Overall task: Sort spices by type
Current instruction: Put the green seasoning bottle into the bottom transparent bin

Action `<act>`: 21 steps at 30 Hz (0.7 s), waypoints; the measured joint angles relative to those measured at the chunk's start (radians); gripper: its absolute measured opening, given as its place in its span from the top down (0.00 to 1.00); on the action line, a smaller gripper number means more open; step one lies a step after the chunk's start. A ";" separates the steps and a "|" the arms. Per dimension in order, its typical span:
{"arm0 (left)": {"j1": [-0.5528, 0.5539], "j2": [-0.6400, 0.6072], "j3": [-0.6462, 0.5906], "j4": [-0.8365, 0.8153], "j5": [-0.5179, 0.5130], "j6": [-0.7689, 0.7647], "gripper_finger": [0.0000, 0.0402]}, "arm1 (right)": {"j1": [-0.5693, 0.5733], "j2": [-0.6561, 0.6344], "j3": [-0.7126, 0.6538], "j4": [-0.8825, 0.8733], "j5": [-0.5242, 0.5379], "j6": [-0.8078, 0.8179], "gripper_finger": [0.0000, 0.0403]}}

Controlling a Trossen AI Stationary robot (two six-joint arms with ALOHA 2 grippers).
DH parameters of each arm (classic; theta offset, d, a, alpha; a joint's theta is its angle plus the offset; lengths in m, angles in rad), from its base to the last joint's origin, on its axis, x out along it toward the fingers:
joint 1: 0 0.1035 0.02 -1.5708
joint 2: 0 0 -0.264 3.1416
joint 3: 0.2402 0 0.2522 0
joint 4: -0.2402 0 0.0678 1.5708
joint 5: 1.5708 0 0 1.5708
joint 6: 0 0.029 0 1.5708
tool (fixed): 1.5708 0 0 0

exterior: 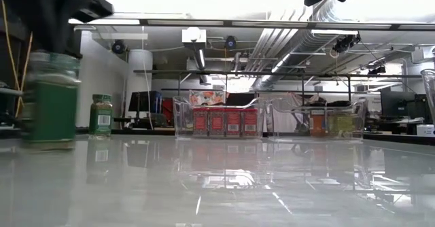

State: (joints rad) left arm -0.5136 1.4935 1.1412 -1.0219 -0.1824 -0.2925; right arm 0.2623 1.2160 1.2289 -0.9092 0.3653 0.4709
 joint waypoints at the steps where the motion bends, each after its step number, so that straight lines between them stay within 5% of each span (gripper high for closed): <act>1: 0.019 0.003 0.000 0.021 -0.007 0.018 1.00 | 0.000 0.000 0.000 0.000 0.000 0.000 1.00; 9: 0.186 0.091 0.003 0.304 -0.013 0.240 1.00 | 0.000 0.000 0.000 0.000 -0.015 0.001 1.00; 21: 0.336 0.314 0.000 0.991 0.088 0.436 1.00 | 0.000 0.000 0.000 0.000 -0.041 0.027 1.00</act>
State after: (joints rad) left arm -0.1778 1.8080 1.1408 -0.0309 -0.0944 0.1432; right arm 0.2623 1.2163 1.2289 -0.9092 0.3244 0.4976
